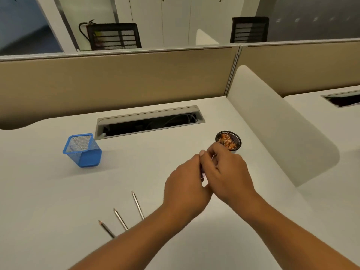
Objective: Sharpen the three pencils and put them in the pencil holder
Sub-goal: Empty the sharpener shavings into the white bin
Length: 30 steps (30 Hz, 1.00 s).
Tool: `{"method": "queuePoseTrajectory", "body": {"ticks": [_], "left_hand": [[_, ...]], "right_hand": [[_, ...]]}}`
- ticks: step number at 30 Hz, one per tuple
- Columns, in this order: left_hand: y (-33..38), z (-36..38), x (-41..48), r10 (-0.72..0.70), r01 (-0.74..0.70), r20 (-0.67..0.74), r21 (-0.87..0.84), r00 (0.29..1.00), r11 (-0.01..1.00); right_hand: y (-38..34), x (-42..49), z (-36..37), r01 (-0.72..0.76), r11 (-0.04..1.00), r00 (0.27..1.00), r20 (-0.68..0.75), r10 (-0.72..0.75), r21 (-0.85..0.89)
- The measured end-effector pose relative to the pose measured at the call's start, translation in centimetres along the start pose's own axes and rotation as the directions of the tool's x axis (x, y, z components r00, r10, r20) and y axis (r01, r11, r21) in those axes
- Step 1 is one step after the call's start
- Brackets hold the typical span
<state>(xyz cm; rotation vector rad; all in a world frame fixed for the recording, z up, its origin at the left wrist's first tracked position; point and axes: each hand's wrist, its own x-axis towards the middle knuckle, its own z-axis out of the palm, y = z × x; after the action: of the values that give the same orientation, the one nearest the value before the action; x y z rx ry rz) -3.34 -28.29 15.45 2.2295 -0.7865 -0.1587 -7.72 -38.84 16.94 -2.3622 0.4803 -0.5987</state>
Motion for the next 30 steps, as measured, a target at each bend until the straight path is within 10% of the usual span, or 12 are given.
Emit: {"method": "queuePoseTrajectory", "body": {"ticks": [15,30], "left_hand": [[0.8,9.6,18.4,0.084,-0.117,0.089,0.488,0.992,0.865],[0.5,10.7,20.0,0.13,-0.184,0.137,0.539,0.982,0.822]], "right_hand": [[14.2,13.1,3.1,-0.158,0.946,0.96,-0.181,0.214,0.282],[15.0,13.6,3.3,-0.225,0.957,0.937,-0.23,0.265,0.184]]}}
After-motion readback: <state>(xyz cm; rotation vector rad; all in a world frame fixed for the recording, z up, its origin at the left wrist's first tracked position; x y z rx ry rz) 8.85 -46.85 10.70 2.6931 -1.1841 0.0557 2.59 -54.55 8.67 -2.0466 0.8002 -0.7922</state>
